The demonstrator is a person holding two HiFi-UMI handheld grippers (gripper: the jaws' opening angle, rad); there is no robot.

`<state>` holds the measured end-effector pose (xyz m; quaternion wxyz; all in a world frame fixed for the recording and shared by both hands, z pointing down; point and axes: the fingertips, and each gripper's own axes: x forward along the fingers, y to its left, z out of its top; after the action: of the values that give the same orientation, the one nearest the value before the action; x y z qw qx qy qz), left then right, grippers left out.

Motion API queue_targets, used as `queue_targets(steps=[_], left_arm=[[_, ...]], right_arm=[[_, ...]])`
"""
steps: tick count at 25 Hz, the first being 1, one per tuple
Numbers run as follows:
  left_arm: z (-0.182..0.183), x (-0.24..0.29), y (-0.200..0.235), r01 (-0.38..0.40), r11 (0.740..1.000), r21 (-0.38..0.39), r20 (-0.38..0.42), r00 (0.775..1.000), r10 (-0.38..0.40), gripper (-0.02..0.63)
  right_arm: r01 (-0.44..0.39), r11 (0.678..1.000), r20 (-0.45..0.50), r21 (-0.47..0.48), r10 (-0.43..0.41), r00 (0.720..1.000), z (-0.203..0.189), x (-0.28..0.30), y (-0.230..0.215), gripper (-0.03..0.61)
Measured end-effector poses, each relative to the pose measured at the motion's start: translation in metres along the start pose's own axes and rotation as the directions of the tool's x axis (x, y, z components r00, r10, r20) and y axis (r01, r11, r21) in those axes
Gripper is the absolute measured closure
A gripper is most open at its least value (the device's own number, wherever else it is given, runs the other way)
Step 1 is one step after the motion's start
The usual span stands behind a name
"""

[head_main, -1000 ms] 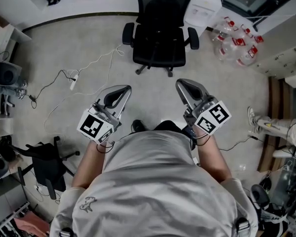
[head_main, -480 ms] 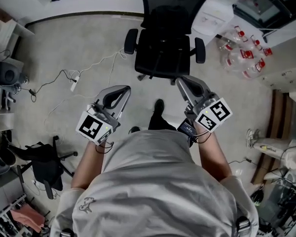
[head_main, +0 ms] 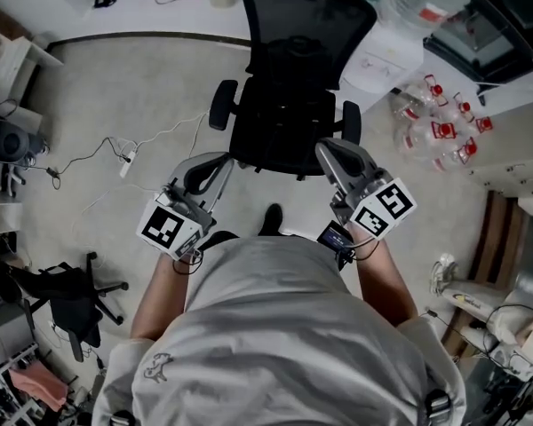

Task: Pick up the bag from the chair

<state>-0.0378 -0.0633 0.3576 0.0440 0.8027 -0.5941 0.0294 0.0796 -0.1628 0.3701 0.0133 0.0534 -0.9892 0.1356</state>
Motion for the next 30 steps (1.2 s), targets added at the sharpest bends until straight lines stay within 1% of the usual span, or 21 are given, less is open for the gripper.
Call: queue_targets(steps=[5,10,16,22,25,30], left_arm=[[0.007,0.03,0.012,-0.017,1.0,0.008,0.003,1.0,0.017,0.601],[0.013,0.047,0.019,-0.01,1.0,0.024,0.003,1.0,0.009,0.601],[0.016,0.067,0.036,0.01,0.999,0.032,0.004,1.0,-0.01,0.601],[0.015,0.082,0.065,0.051,0.998,0.025,0.008,0.999,-0.051,0.601],[0.018,0.089,0.085,0.077,0.997,0.025,0.008,0.997,-0.077,0.601],[0.018,0.101,0.122,0.134,0.991,0.02,0.008,0.991,-0.135,0.601]], right_arm=[[-0.011,1.0,0.001,0.003,0.011,1.0,0.006,0.002,-0.029,0.545],[-0.008,1.0,0.018,0.003,0.008,1.0,0.013,0.005,-0.045,0.545],[0.006,1.0,0.012,0.0,-0.006,1.0,0.013,0.017,-0.062,0.545],[0.036,0.999,0.0,0.01,-0.036,0.999,0.013,0.042,-0.075,0.545],[0.059,0.998,-0.009,-0.004,-0.059,0.998,0.015,0.058,-0.083,0.545],[0.113,0.994,-0.004,0.003,-0.113,0.994,0.02,0.086,-0.098,0.545]])
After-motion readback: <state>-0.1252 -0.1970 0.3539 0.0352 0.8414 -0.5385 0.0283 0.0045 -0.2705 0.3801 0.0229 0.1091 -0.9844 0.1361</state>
